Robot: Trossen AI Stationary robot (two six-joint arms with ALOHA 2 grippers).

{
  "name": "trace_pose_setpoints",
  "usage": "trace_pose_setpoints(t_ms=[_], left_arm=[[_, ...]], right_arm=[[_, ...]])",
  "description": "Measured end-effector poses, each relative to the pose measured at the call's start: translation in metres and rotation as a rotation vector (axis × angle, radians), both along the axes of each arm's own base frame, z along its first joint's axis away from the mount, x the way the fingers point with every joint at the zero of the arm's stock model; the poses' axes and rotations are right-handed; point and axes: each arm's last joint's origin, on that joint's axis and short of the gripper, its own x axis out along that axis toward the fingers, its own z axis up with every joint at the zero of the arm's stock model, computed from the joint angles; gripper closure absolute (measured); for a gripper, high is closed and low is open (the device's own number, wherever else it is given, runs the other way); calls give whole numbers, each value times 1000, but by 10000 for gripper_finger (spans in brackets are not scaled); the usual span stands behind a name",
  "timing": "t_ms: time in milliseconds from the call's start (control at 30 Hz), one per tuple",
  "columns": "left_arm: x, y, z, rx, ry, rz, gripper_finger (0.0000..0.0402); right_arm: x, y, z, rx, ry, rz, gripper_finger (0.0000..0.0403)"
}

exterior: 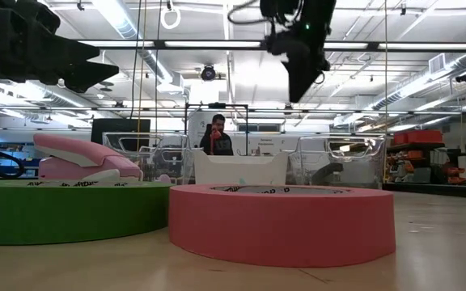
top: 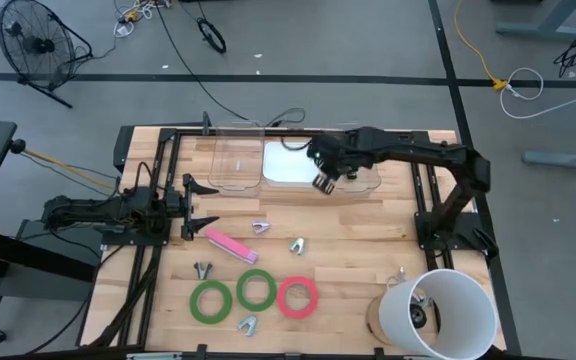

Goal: Pick and place Stapler, Stapler remover, tape
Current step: Put the top light blue staple remover into the white bin

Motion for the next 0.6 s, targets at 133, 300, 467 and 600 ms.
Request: trace_pose_setpoints(t_ms=[133,300,467,600], left_arm=[[0,0,0,-12,-3,-1,35],[0,0,2,-31,-28,-3,35],[0,0,4,-61,-48,-7,35],[-1,0,6,-87,-70,-17,35]], right_arm=[[9,30,-1,52,-38,116,320],[14,62,-14,52,-58,191,320],[16,87,-38,59,-74,250,320],[15,99,-57,67,-87,262,320]])
